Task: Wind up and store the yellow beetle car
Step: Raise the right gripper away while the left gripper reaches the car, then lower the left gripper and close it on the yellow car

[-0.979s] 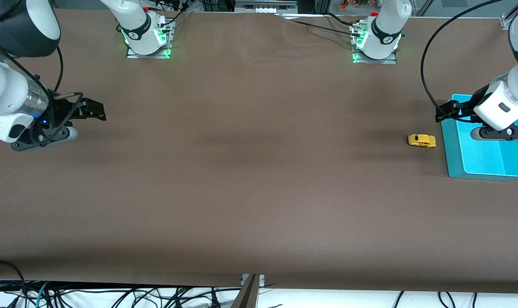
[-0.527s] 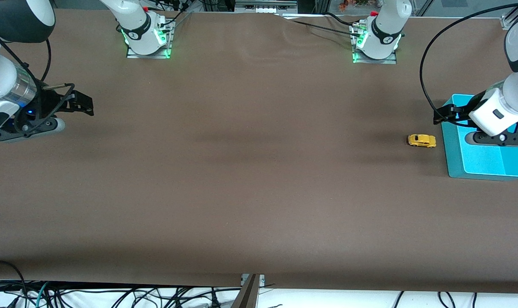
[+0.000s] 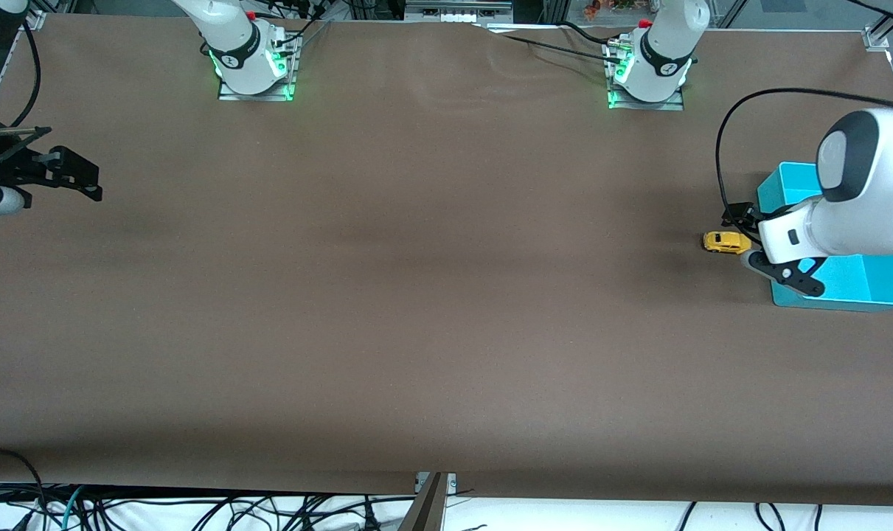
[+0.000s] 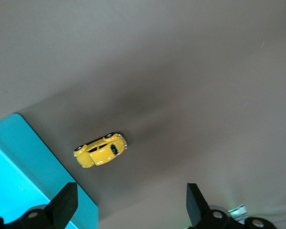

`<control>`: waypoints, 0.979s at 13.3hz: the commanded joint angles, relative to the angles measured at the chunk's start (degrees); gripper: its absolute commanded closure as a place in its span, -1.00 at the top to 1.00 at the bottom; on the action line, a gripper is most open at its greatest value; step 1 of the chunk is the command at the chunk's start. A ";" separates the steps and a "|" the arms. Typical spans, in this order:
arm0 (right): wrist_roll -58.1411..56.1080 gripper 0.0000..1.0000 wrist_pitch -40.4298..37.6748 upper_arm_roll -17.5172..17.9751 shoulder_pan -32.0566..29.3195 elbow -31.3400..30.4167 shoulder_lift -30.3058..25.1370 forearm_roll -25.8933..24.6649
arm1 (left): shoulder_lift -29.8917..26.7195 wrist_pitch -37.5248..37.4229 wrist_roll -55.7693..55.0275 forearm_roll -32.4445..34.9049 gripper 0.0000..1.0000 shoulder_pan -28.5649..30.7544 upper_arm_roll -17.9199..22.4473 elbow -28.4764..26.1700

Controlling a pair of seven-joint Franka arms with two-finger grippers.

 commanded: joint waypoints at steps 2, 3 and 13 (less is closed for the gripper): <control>0.70 1.00 -0.56 -2.40 0.20 -3.42 -2.51 0.25 | -2.79 12.15 16.61 5.16 1.00 2.66 -0.28 -12.77; 0.88 1.00 -0.82 -2.48 0.55 -3.42 -2.61 0.25 | -3.05 16.72 23.36 5.87 1.00 4.06 -0.28 -15.84; 2.11 1.00 -3.02 -3.63 2.05 -2.90 -1.64 1.75 | -2.88 45.33 51.37 5.97 1.00 9.79 -0.37 -32.30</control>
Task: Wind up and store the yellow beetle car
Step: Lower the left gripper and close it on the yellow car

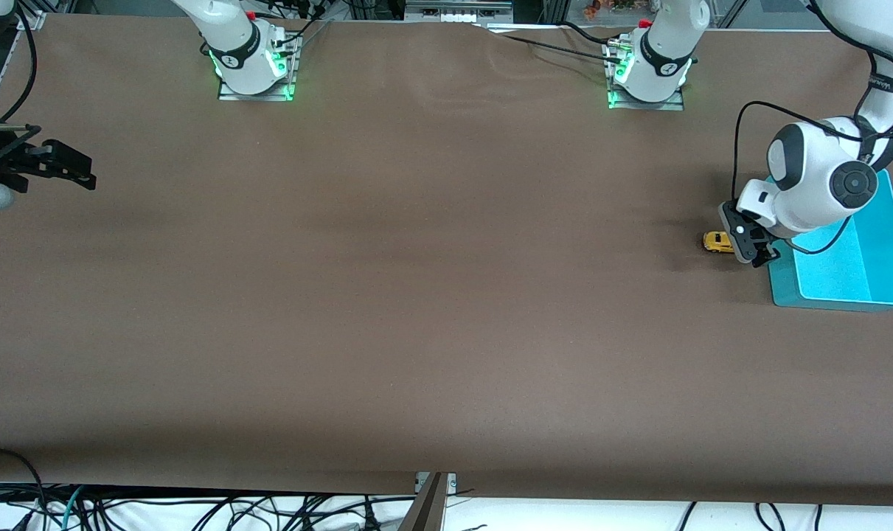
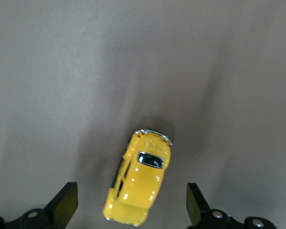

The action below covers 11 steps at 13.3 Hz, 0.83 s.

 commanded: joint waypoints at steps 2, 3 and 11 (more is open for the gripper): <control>0.83 1.00 -0.33 -0.81 0.57 -0.29 -0.21 1.10 | -2.00 3.27 5.51 1.26 1.00 0.25 -0.13 -2.52; 0.83 1.00 -0.33 -0.81 0.40 -0.29 -0.13 1.10 | -2.00 5.89 5.78 1.26 1.00 0.33 -0.13 -4.17; 0.48 1.00 -0.33 -0.73 0.48 -0.02 0.14 1.19 | 0.90 10.14 5.78 1.26 0.98 2.71 -0.13 -6.48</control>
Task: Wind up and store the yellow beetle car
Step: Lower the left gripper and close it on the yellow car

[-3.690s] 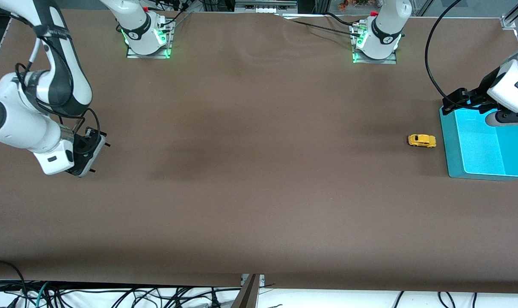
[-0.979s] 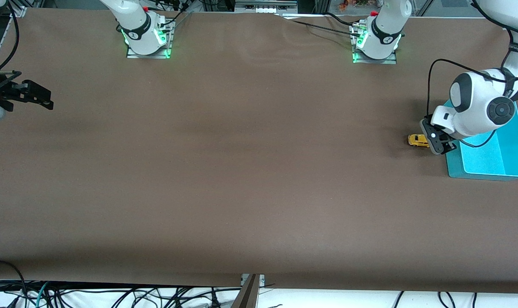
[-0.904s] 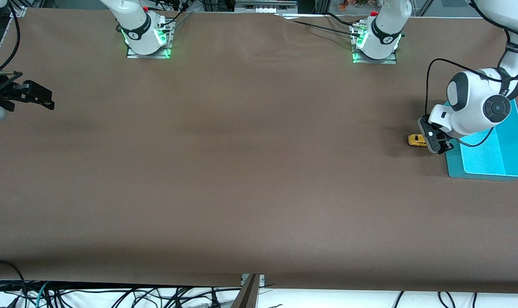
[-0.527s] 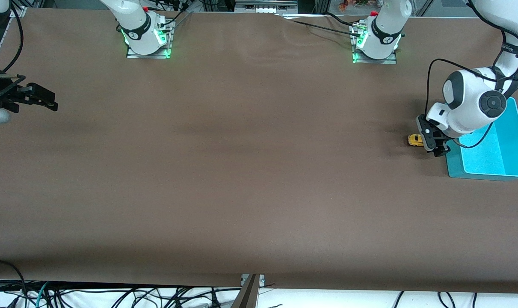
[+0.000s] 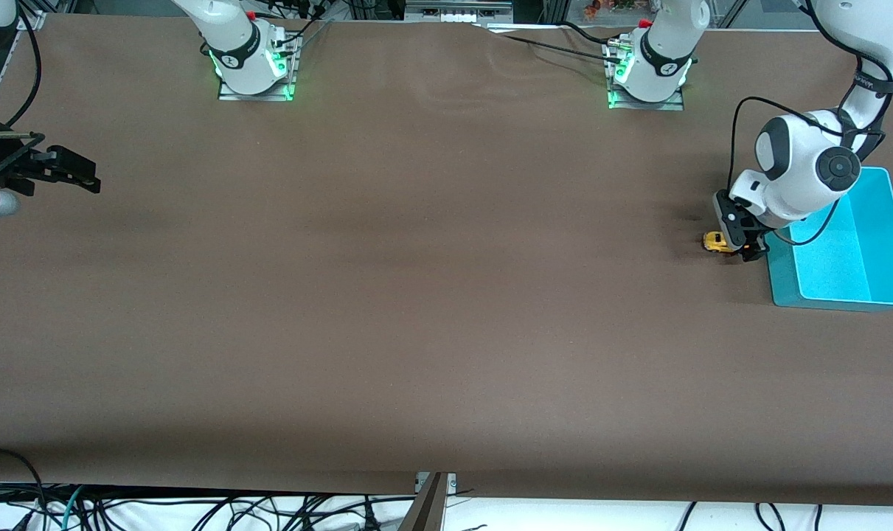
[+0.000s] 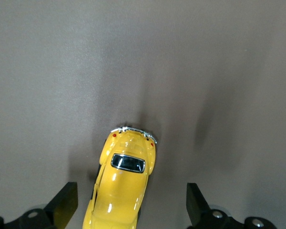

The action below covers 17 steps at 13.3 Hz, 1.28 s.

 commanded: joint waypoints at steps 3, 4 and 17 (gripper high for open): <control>0.40 1.00 -0.33 -0.45 0.47 -0.14 -0.45 0.91 | 0.57 1.05 0.62 1.26 0.27 0.58 -0.29 0.02; 0.40 1.00 -0.42 -0.45 0.47 -0.14 -0.45 0.91 | 1.01 1.05 0.62 1.26 -0.01 0.58 -0.29 0.10; 0.14 1.00 -0.42 -0.45 0.47 -0.14 -0.37 0.91 | -4.09 -37.12 -0.17 0.73 -0.59 -0.30 -8.73 25.03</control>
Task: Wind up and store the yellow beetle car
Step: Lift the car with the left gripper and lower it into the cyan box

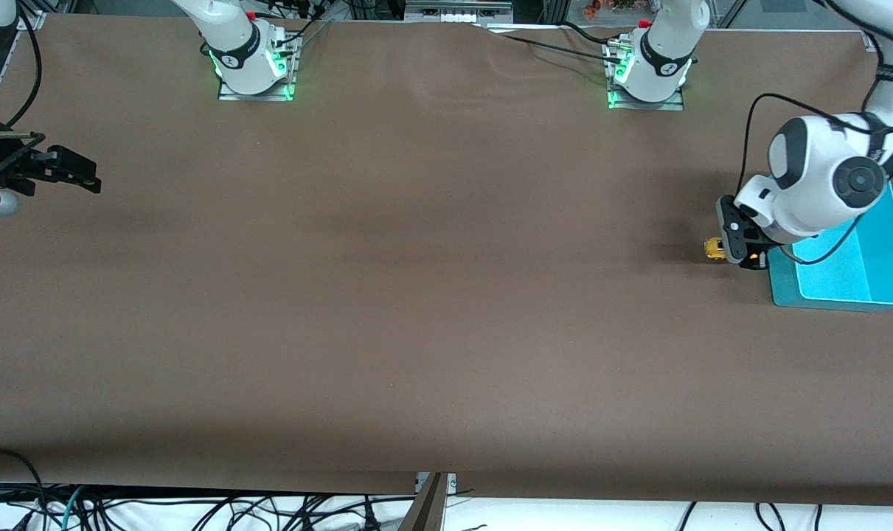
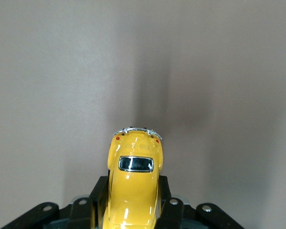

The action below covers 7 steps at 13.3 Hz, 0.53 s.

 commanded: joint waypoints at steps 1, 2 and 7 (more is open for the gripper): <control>0.14 1.00 -0.42 -0.45 0.42 -0.14 -0.45 0.81 | 0.47 -14.73 0.34 0.99 -0.58 0.36 -0.21 10.04; 0.14 1.00 -0.42 -0.45 0.42 -0.14 -0.45 0.81 | 0.38 -17.83 0.61 1.25 -0.58 0.88 0.22 11.55; 0.14 1.00 -0.42 -0.45 0.42 -0.14 -0.37 0.81 | 0.99 -21.29 7.62 7.22 -0.55 10.54 1.11 11.21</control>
